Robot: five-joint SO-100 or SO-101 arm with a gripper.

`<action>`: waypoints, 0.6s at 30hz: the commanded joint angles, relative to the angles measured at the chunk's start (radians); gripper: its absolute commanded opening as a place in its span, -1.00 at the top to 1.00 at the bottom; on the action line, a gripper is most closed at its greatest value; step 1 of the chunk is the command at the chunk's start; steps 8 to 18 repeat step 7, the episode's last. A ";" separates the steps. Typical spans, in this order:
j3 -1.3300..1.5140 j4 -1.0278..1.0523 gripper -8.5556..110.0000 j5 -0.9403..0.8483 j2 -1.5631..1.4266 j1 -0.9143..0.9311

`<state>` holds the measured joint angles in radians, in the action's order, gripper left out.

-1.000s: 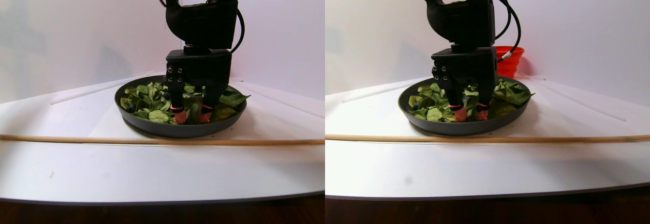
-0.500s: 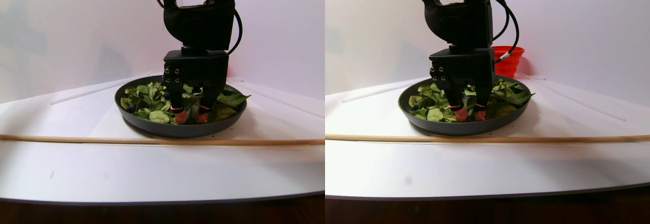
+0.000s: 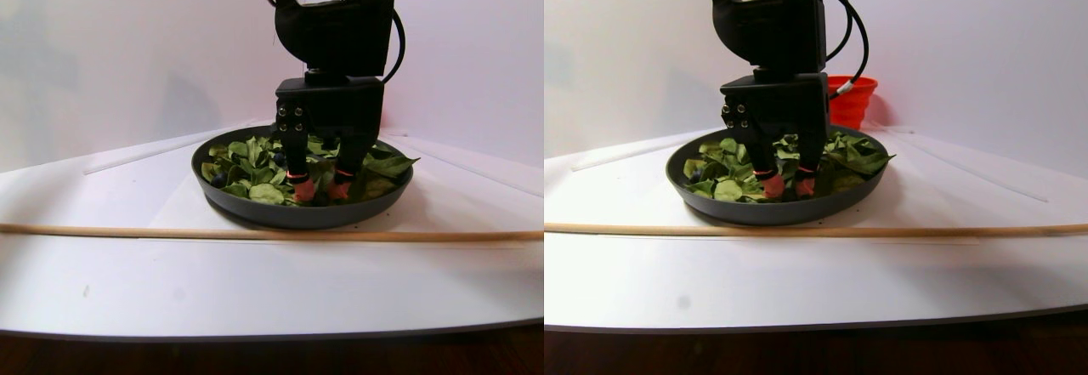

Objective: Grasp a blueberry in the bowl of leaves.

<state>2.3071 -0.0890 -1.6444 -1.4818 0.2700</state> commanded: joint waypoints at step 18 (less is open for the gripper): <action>-0.014 0.037 0.68 -0.003 -0.146 0.014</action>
